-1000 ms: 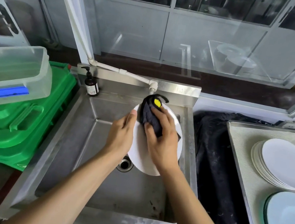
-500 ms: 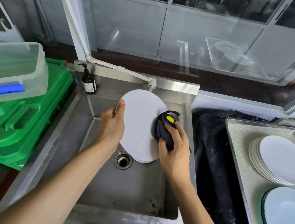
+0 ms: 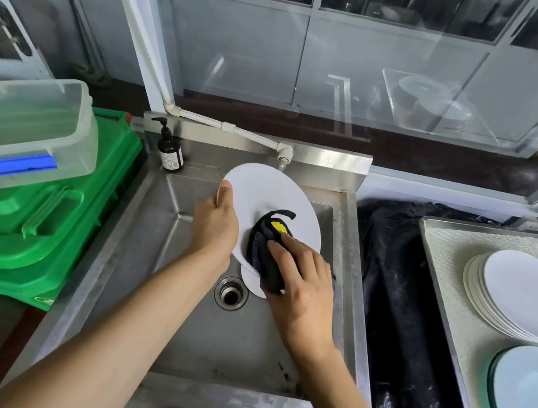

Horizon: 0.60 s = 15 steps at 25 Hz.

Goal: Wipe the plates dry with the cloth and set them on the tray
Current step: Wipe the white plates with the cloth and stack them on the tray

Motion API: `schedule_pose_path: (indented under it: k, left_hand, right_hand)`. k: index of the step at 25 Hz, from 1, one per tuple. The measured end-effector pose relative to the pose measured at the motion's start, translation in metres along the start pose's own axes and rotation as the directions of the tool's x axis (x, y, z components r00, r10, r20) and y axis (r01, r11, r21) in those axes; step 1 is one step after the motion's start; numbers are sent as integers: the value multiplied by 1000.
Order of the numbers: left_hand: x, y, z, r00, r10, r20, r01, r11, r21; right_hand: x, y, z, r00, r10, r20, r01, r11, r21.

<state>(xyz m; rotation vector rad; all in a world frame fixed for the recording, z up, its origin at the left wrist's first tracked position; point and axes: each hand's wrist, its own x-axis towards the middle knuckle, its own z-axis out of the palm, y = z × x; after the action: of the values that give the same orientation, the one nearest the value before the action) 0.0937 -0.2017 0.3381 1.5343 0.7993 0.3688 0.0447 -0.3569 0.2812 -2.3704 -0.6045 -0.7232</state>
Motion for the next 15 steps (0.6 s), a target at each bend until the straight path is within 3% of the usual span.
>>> schedule_pose_path:
  k: [3,4,6,8,9,12,14,15]
  left_hand:
    - [6,9,-3,993,-98,71,102,993,-52]
    - [7,12,-4,985,-129,115,139,987,-79]
    - [6,16,-5,949,-186,256,221,968,-118]
    - [4,11,-8,912,-178,369,223,971,-82]
    - [6,4,-9,919,-123,374,143,989,-26]
    - [15,-15,-20,958,48,283,-116,966,230]
    - [20,-22,-23,966,-5,257,-62,965,255]
    - [20,-23,-24,959,-87,270,35,981,193]
  right_hand:
    - [10,4,-11,998,-40,47,37,998,54]
    - [13,3,-15,998,-5,59,-2,994,113]
    - [20,-1,-22,974,191,122,-221,923,314]
    - [27,-2,-30,868,446,219,-490,694,528]
    - [29,2,-34,811,527,254,-556,559,616]
    - [34,12,-44,712,606,353,-585,236,776]
    - [36,14,-47,678,596,430,-571,59,819]
    - [37,15,-47,664,594,454,-565,0,825]
